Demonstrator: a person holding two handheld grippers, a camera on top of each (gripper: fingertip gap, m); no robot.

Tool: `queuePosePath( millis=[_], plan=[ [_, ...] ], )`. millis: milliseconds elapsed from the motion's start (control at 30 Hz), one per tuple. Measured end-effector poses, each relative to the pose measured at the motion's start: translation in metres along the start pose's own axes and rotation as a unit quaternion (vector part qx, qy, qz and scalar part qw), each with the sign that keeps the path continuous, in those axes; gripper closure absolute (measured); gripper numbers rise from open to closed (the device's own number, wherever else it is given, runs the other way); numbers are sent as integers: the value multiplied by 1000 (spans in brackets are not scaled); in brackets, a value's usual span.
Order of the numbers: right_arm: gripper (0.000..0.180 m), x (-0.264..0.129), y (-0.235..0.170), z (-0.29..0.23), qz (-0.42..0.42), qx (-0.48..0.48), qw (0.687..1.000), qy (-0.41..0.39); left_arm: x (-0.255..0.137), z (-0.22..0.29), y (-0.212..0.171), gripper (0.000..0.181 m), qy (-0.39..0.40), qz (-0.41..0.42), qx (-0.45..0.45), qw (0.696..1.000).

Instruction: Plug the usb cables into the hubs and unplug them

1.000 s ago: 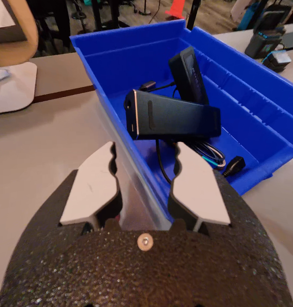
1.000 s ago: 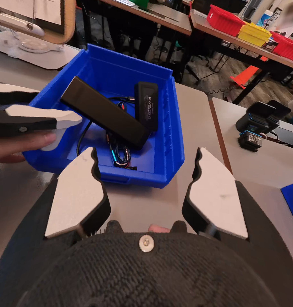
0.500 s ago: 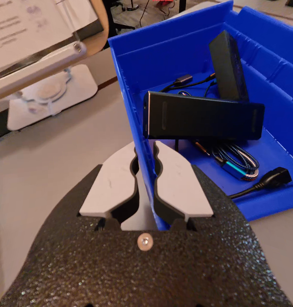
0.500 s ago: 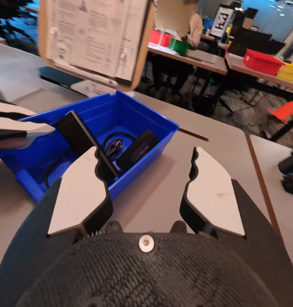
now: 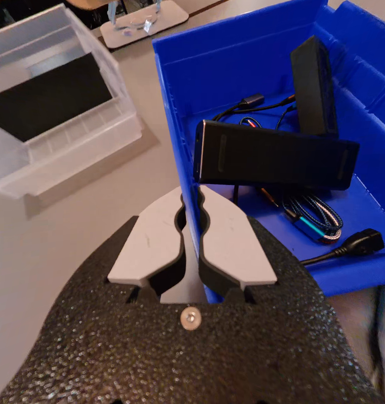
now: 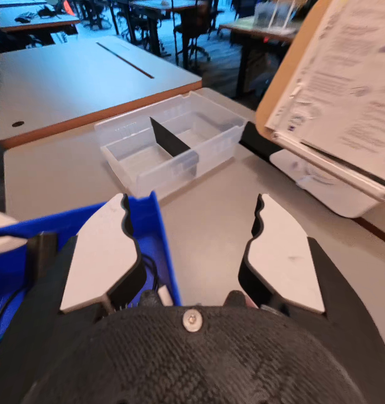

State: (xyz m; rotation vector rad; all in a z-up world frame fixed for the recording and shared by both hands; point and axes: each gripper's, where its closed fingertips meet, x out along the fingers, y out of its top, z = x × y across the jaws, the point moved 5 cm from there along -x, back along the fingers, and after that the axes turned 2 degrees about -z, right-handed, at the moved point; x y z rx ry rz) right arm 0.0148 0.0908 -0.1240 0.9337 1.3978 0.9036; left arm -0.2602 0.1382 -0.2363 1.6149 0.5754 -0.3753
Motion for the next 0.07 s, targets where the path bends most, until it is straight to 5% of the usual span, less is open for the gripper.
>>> queuePosePath(
  millis=[33,67],
  plan=[
    [72,27,8,-3,-19,16,1000,10,-11,-6,-8,174,-4,-2,-2,1000],
    [74,53,14,-6,-42,34,998,21,-22,-12,-16,174,-6,-3,-1,1000]
  ],
)
